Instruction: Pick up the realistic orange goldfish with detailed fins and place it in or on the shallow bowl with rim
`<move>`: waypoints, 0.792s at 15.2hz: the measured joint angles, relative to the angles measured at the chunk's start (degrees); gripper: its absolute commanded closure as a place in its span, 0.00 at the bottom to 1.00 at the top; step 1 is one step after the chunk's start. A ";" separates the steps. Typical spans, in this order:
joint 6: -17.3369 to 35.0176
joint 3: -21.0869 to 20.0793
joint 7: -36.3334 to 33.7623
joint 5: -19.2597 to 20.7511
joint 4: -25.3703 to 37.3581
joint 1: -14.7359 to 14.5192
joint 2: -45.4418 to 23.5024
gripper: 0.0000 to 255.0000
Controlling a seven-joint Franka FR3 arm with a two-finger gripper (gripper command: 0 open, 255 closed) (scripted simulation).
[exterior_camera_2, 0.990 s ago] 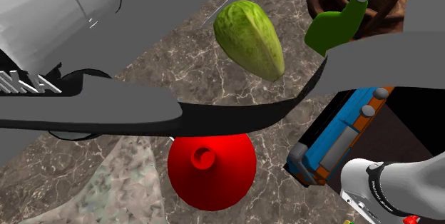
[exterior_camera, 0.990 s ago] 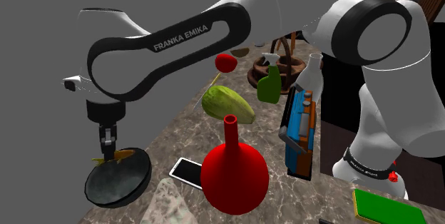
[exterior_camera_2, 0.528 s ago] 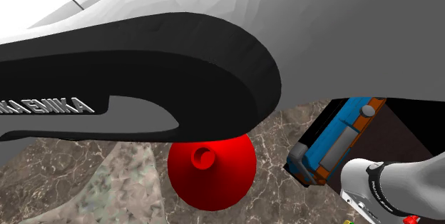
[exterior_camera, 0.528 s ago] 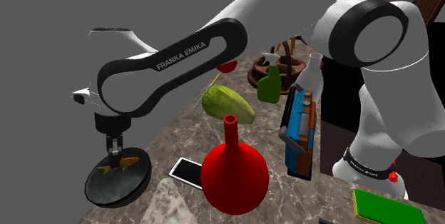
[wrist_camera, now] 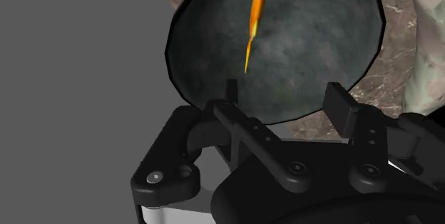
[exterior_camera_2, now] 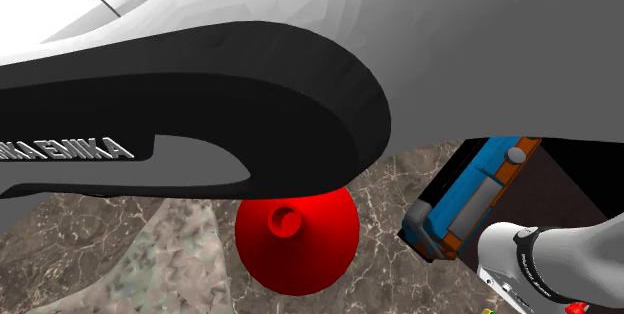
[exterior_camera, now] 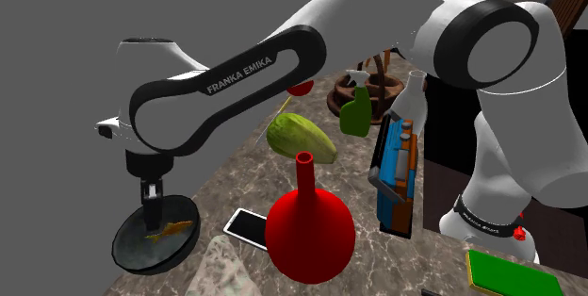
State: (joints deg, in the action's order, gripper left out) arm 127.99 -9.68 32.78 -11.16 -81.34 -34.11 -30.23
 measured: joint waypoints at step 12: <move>-4.46 0.04 0.23 -0.46 0.04 1.21 4.29 0.00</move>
State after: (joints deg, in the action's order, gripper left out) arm 123.53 -9.64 33.01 -11.62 -81.29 -32.90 -25.93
